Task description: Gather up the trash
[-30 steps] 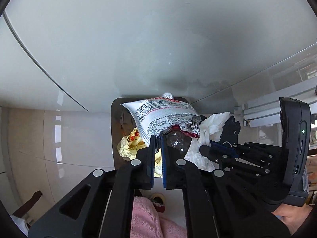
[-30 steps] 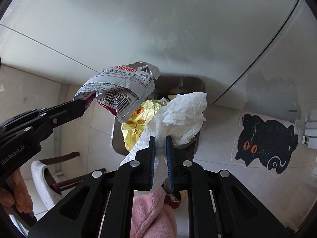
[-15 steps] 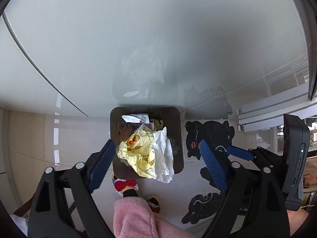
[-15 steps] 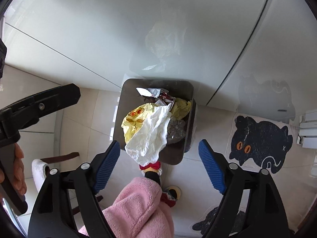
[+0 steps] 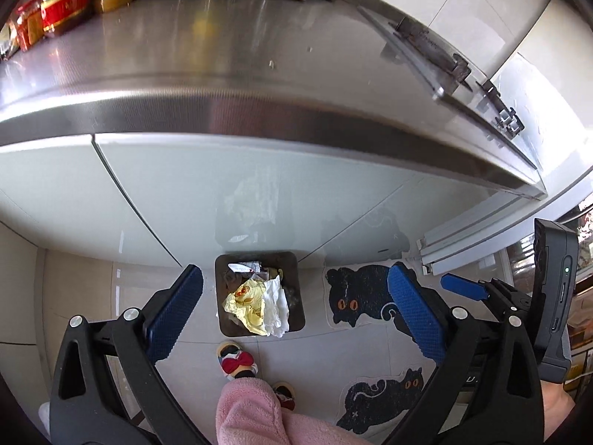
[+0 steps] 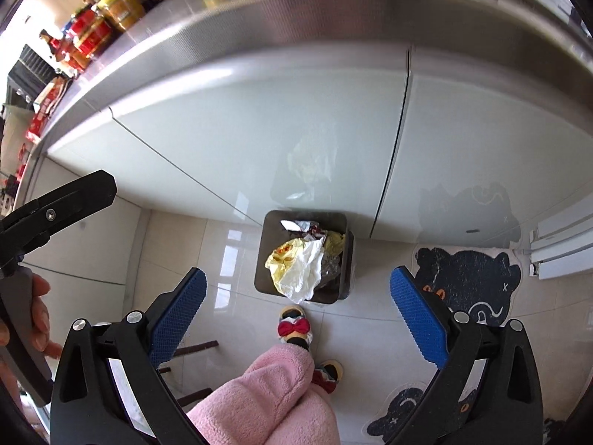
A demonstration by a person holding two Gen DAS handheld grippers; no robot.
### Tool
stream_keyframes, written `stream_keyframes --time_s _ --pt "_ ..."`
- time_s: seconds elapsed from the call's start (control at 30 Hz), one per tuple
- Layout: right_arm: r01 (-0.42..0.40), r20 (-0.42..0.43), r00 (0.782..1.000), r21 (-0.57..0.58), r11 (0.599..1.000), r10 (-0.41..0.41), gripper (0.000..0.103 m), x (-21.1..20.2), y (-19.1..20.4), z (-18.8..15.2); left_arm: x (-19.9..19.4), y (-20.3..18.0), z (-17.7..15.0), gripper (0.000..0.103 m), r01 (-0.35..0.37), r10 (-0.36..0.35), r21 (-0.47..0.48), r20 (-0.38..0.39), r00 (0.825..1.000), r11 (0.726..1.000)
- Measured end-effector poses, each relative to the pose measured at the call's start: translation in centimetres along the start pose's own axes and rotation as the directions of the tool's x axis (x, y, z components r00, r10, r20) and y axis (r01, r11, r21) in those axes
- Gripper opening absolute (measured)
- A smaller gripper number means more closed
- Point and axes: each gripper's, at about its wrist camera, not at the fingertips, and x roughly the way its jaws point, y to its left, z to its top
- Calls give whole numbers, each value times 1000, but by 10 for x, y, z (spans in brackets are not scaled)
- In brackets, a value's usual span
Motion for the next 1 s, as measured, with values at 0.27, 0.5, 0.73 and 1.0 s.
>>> stream_keyframes --time_s 0.27,0.5,0.73,1.0 --pt "100 211 973 -22 995 -93 100 -111 29 31 -111 -34 24 95 -42 31 59 176 984 997" --pt "158 371 918 -10 987 -142 100 -186 52 50 -188 -57 42 95 -118 84 79 339 937 990" --pt "197 481 856 32 980 -188 100 -239 68 58 -227 -67 51 95 -180 128 87 422 897 980" --pt "221 558 797 84 972 -229 100 -277 72 58 -255 -75 62 95 -223 156 80 493 856 971"
